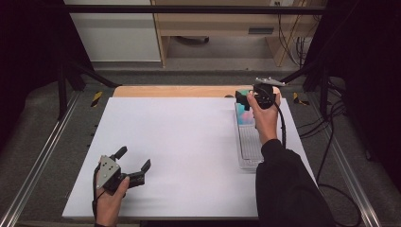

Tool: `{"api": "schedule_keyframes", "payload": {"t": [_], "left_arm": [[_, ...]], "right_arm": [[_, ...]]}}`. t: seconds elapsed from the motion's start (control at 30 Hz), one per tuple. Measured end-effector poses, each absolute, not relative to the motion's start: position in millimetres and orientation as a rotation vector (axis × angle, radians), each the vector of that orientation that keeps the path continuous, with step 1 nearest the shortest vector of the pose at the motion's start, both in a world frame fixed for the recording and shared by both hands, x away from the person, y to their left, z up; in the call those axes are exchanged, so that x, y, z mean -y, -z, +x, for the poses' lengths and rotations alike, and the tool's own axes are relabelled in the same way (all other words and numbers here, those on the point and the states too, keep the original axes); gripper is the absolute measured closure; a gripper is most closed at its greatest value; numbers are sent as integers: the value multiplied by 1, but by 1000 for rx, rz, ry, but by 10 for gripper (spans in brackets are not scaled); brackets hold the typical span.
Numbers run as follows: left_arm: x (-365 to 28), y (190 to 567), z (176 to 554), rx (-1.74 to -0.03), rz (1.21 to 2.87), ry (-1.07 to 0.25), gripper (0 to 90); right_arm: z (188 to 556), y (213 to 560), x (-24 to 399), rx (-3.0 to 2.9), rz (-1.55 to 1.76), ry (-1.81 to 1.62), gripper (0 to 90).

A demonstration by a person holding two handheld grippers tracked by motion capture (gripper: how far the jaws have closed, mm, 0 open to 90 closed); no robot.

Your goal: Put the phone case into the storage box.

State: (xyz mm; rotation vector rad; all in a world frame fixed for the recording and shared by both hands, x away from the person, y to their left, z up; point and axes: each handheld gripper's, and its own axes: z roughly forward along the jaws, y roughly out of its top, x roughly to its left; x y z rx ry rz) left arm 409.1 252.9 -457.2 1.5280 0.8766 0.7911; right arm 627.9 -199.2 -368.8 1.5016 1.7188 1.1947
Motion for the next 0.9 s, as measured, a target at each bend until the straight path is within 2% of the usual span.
{"api": "schedule_keyframes", "payload": {"t": [0.9], "left_arm": [[-254, 457, 409, -877, 1527, -789, 12]], "right_arm": [[604, 360, 206, -1752, 1450, -1251, 53]]}}
